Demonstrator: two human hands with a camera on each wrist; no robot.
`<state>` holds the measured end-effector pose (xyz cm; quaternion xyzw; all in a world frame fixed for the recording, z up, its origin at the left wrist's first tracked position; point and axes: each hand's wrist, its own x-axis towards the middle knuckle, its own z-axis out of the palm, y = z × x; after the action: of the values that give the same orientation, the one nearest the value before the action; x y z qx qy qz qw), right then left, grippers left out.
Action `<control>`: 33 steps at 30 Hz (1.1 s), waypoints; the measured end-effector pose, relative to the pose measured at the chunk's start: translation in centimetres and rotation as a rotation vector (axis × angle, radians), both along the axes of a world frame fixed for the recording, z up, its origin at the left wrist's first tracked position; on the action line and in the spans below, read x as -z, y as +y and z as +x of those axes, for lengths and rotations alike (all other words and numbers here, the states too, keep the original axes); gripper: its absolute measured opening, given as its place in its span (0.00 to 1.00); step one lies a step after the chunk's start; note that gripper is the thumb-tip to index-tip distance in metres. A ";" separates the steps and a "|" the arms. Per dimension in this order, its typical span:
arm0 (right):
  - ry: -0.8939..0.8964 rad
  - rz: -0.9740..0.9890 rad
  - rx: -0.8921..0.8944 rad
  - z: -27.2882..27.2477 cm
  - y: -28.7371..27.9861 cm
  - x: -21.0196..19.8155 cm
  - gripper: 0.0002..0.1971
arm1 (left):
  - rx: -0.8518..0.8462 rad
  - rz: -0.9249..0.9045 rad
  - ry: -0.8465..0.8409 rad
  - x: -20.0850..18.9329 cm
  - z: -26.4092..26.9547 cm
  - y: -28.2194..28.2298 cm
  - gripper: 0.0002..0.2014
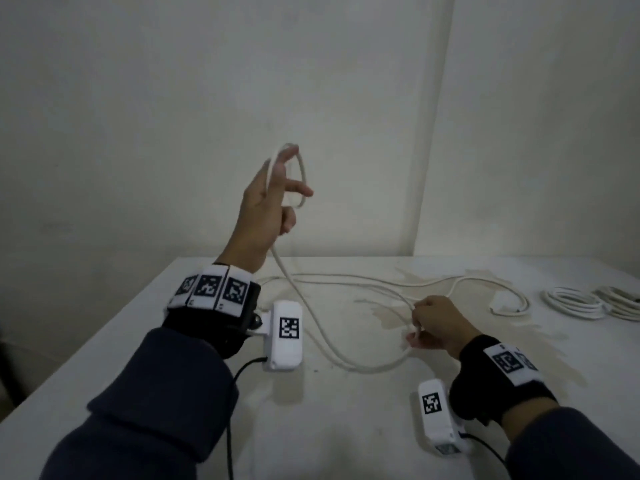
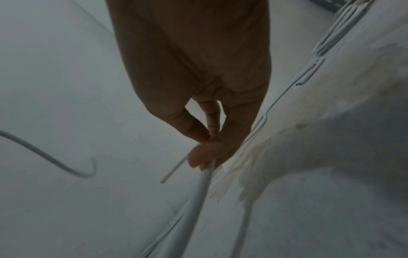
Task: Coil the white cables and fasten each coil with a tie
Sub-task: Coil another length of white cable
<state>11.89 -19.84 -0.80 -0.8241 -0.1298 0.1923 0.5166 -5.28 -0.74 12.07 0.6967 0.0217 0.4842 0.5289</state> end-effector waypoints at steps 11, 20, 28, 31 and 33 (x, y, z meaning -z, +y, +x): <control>0.312 0.459 0.115 0.1 -0.6 -0.6 0.08 | -0.533 -0.694 0.656 5.0 2.3 6.7 0.53; 0.544 0.967 0.196 -1.0 2.6 0.2 0.12 | 0.459 -0.309 1.229 8.5 -0.2 -2.0 0.31; 0.634 0.878 0.066 -3.9 4.0 1.8 0.12 | 0.343 -0.946 0.380 14.7 1.4 -2.8 0.07; 0.491 0.765 0.068 -3.3 4.0 2.0 0.08 | 0.366 -0.996 0.277 15.4 1.4 -2.6 0.04; 0.513 0.825 0.121 -2.6 3.8 2.3 0.08 | 0.335 -1.008 0.234 15.7 1.5 -2.5 0.10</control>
<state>9.26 -16.07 -3.08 -0.4828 -0.0156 0.2916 0.8256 -3.82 -3.24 -3.61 0.4000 0.1986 0.2420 0.8614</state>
